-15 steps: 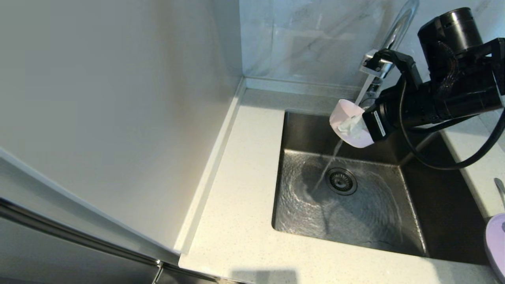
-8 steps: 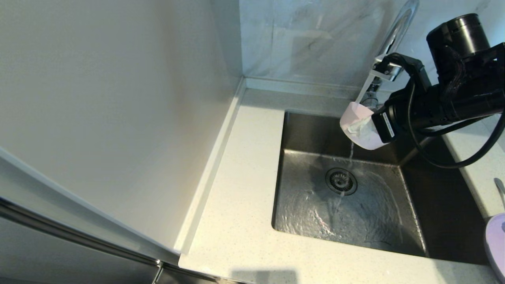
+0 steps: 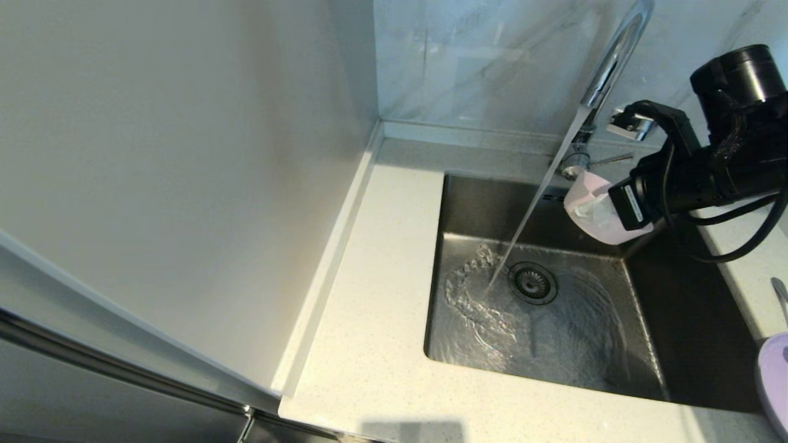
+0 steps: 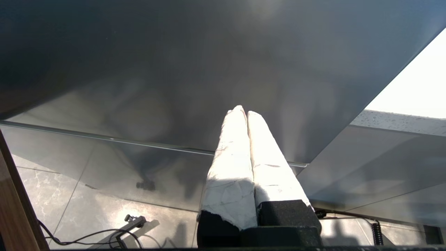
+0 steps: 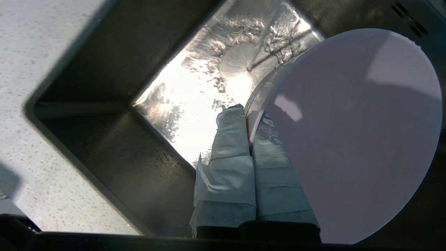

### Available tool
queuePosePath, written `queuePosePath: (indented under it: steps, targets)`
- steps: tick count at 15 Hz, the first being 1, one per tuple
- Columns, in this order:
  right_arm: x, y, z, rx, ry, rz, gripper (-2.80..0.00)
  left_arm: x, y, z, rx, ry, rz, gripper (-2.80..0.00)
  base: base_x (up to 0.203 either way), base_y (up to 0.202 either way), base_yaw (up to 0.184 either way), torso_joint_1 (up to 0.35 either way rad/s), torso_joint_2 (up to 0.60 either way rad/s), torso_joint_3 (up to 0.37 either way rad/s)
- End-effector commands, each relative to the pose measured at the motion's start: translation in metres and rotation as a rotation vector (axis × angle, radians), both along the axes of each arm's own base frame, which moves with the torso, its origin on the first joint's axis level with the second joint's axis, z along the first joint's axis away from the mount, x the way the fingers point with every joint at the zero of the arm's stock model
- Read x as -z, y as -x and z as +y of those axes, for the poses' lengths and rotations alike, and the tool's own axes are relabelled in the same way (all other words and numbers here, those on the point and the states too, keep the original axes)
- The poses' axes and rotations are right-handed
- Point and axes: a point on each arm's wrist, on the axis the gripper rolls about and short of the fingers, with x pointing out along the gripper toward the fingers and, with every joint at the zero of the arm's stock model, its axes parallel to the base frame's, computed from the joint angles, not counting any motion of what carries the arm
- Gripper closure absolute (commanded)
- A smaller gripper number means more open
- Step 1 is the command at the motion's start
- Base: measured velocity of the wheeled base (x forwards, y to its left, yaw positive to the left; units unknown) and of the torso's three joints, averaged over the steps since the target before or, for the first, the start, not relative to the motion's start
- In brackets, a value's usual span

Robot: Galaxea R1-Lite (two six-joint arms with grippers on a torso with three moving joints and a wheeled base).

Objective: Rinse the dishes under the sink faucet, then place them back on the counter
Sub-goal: Rinse the bowl

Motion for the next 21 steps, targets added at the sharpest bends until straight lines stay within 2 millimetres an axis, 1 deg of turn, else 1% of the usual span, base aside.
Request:
queuePosePath:
  steps: [1,3,5,7,8,10,11,12,13,14,16,18,20,21]
  targets:
    - [-0.003,0.006,-0.018,0.076,-0.034,0.013,0.0,0.0,0.0,0.0,-0.001,0.0,0.0,0.0,0.0,0.0,0.0,0.0,0.0,0.0]
    - [-0.008,0.013,-0.03,0.166,-0.144,0.038,0.0,0.0,0.0,0.0,-0.001,0.0,0.0,0.0,0.0,0.0,0.0,0.0,0.0,0.0]
    - [-0.011,0.017,-0.042,0.137,-0.27,0.066,0.0,0.0,0.0,0.0,-0.001,0.0,0.0,0.0,0.0,0.0,0.0,0.0,0.0,0.0]
    - [-0.016,0.02,-0.044,0.184,-0.414,0.121,0.0,0.0,0.0,0.0,-0.001,0.0,0.0,0.0,0.0,0.0,0.0,0.0,0.0,0.0]
    - [-0.022,0.02,-0.044,0.205,-0.498,0.146,0.0,0.0,0.0,0.0,0.001,0.0,0.0,0.0,0.0,0.0,0.0,0.0,0.0,0.0]
    - [-0.032,0.021,-0.043,0.248,-0.683,0.228,0.0,0.0,0.0,0.0,-0.001,0.0,0.0,0.0,0.0,0.0,0.0,0.0,0.0,0.0]
    - [-0.034,0.02,-0.043,0.28,-0.769,0.284,0.0,0.0,0.0,0.0,-0.001,0.0,0.0,0.0,0.0,0.0,0.0,0.0,0.0,0.0]
    - [-0.033,0.019,-0.046,0.31,-0.847,0.351,0.0,0.0,0.0,0.0,0.0,0.0,0.0,0.0,0.0,0.0,0.0,0.0,0.0,0.0]
    - [-0.03,0.019,-0.051,0.302,-0.924,0.429,0.0,0.0,0.0,0.0,-0.001,0.0,0.0,0.0,0.0,0.0,0.0,0.0,0.0,0.0]
    - [-0.025,0.017,-0.061,0.308,-1.015,0.518,0.0,0.0,0.0,0.0,-0.001,0.0,0.0,0.0,0.0,0.0,0.0,0.0,0.0,0.0]
    - [-0.012,0.012,-0.08,0.398,-1.159,0.663,0.0,0.0,0.0,0.0,-0.001,0.0,0.0,0.0,0.0,0.0,0.0,0.0,0.0,0.0]
    - [0.005,0.011,-0.098,0.433,-1.261,0.784,0.0,0.0,0.0,0.0,0.0,0.0,0.0,0.0,0.0,0.0,0.0,0.0,0.0,0.0]
    - [0.016,0.011,-0.103,0.452,-1.313,0.863,0.0,0.0,0.0,0.0,-0.001,0.0,0.0,0.0,0.0,0.0,0.0,0.0,0.0,0.0]
    - [0.015,0.011,-0.103,0.451,-1.313,0.861,0.0,0.0,0.0,0.0,-0.001,0.0,0.0,0.0,0.0,0.0,0.0,0.0,0.0,0.0]
